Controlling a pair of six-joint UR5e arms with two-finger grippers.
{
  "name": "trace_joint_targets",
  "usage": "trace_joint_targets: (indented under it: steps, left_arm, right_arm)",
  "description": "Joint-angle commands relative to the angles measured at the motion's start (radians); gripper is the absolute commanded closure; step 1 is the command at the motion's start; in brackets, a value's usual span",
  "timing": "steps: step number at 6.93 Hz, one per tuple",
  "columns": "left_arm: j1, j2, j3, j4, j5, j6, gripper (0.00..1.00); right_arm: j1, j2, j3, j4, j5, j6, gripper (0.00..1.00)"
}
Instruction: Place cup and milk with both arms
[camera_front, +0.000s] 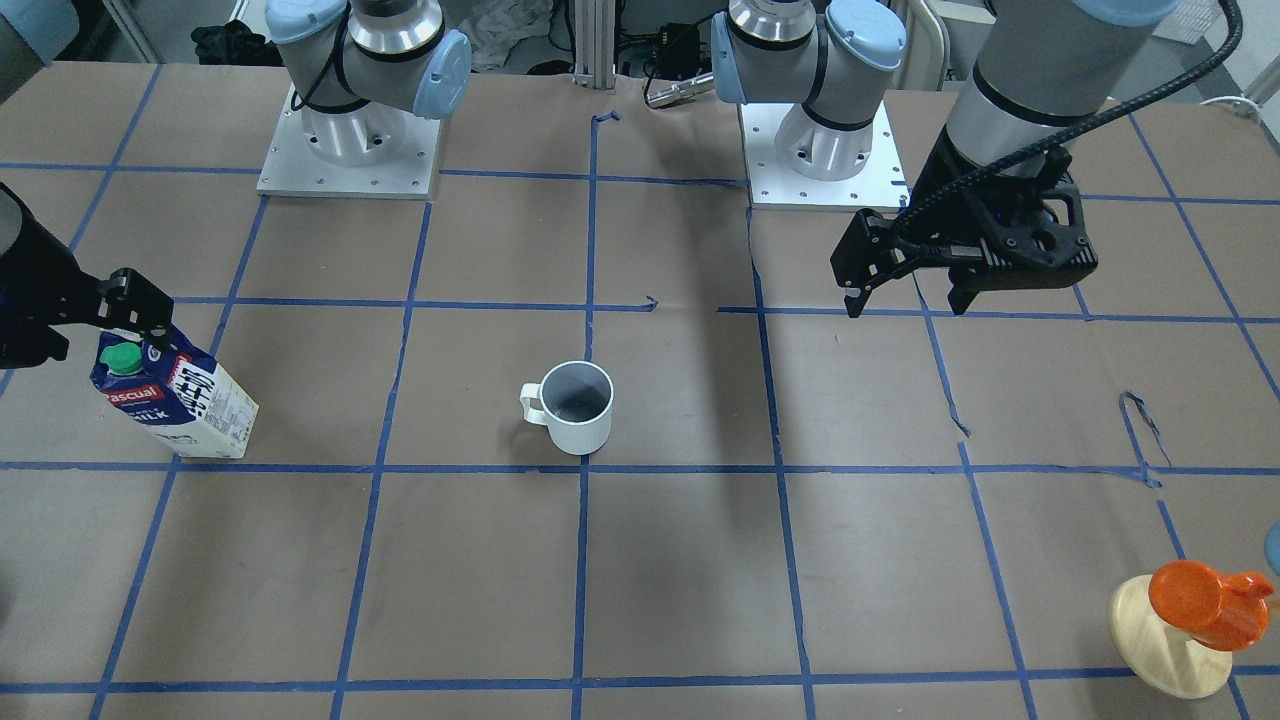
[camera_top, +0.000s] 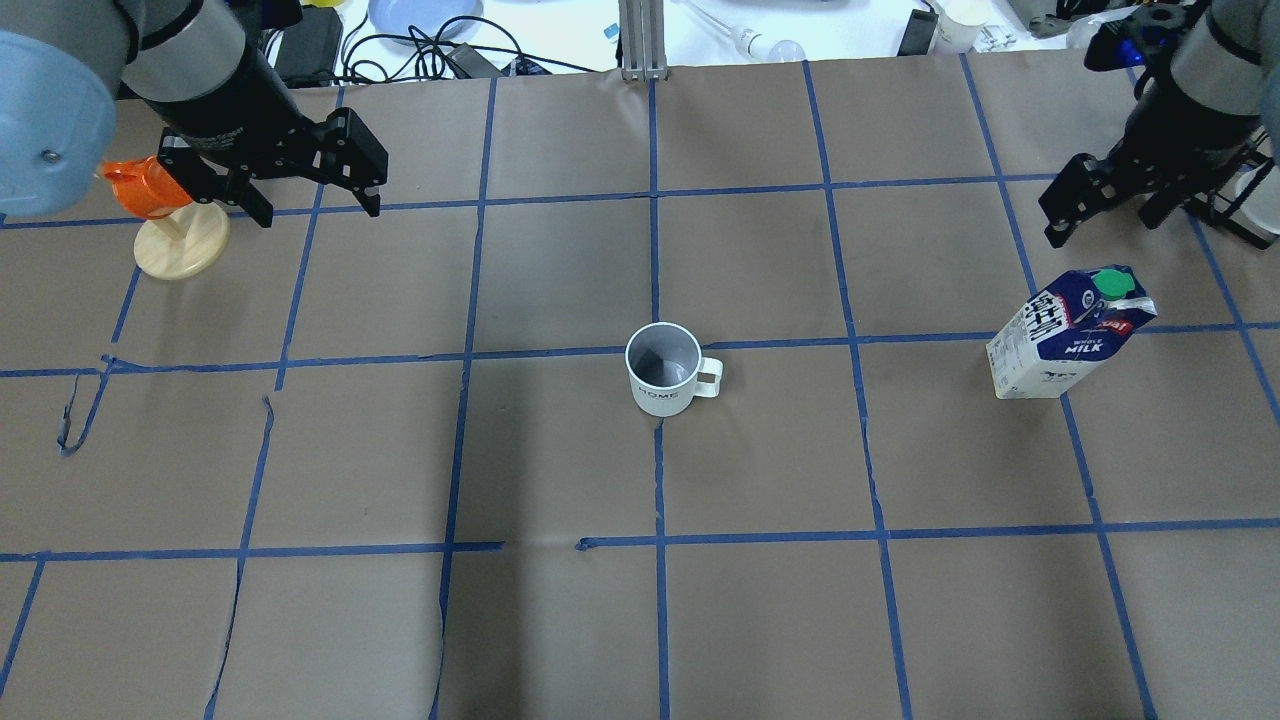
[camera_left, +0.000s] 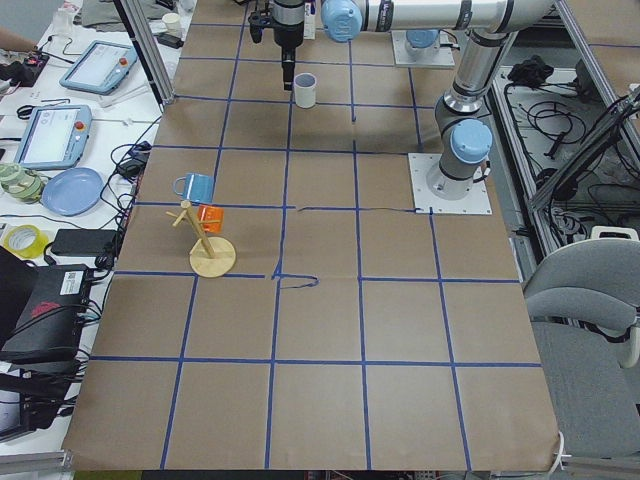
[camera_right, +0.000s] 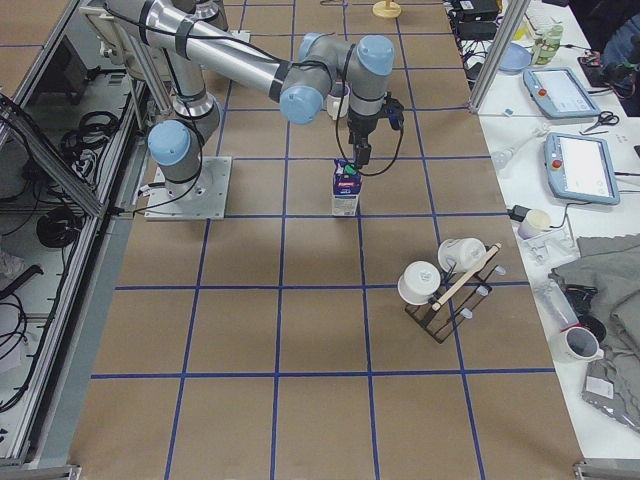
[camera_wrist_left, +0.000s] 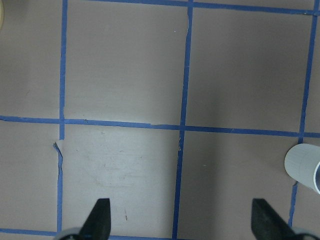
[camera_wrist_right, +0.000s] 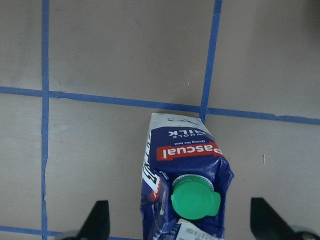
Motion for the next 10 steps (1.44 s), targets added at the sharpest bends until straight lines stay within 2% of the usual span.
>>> trace_joint_targets:
  steps: [1,3,4,5,6,8,10]
  left_arm:
    - [-0.001,-0.003,-0.007,0.001,0.003,0.000,0.00]
    - [-0.002,-0.007,-0.005,0.004,-0.006,-0.008,0.00]
    - [-0.001,-0.010,-0.005,0.007,-0.006,-0.008,0.00]
    - [-0.002,-0.009,-0.004,0.007,-0.005,-0.008,0.00]
    - [-0.001,-0.010,-0.007,0.007,-0.005,-0.008,0.00]
    - [-0.001,-0.012,-0.007,0.007,-0.005,-0.006,0.00]
    - [-0.001,-0.012,-0.008,0.006,0.001,-0.006,0.00]
  right_arm:
    - [-0.046,0.017,0.045,-0.035,0.003,0.006,0.01]
    - [-0.045,0.036,0.047,-0.032,0.008,0.011,0.30]
    - [-0.043,0.034,0.050,-0.026,0.009,0.018,0.51]
    - [-0.039,0.033,0.050,-0.021,0.014,0.032,0.64]
    - [-0.033,0.033,0.047,-0.020,0.014,0.040,0.73]
    - [-0.004,0.027,0.010,-0.017,0.059,0.078,0.73]
    - [0.193,0.030,-0.092,0.053,0.066,0.292,0.73]
